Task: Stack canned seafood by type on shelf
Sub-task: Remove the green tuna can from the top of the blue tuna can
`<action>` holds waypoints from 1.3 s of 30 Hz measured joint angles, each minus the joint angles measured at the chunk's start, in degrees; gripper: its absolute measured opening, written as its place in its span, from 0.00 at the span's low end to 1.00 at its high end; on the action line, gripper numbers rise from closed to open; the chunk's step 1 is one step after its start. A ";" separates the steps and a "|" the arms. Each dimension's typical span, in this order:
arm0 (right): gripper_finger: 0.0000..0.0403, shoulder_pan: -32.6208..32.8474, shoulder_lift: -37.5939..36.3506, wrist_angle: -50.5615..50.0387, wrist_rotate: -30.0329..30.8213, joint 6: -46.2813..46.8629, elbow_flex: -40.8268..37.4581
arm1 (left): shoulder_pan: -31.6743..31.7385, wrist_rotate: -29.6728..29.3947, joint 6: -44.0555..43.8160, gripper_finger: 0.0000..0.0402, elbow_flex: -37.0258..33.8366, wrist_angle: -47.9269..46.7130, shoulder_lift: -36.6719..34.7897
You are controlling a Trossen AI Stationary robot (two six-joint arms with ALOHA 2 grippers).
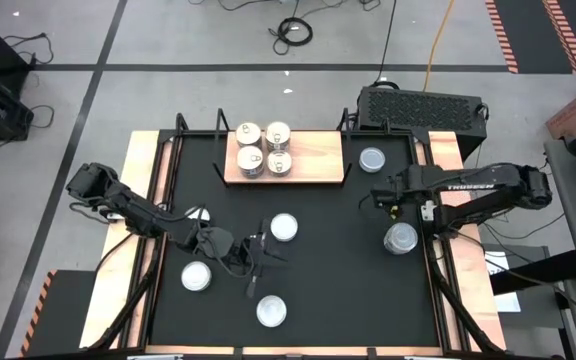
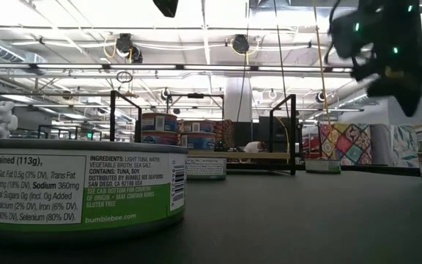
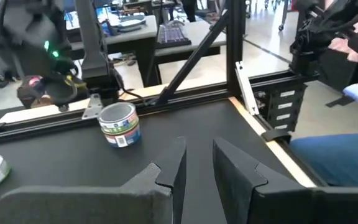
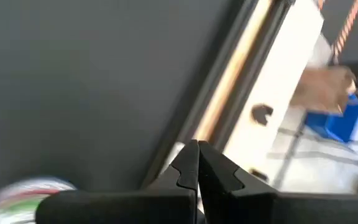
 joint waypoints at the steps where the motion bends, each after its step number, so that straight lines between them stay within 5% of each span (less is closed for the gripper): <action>1: 0.00 -1.97 0.00 0.24 -1.25 -2.51 -1.38 | 0.19 -0.03 0.24 0.20 0.00 -0.04 0.00; 12: 0.00 -10.62 -2.78 4.09 -11.66 -14.70 -5.01 | 1.78 -0.27 0.26 0.20 0.00 -0.58 0.00; 21: 0.00 -6.11 -2.39 4.44 -20.91 -9.91 -5.52 | 1.73 -0.27 -0.15 0.20 0.00 -1.21 0.00; 39: 0.00 0.46 13.97 5.33 -23.65 -13.28 -5.58 | 1.51 -0.25 -1.64 0.20 0.00 -1.55 0.00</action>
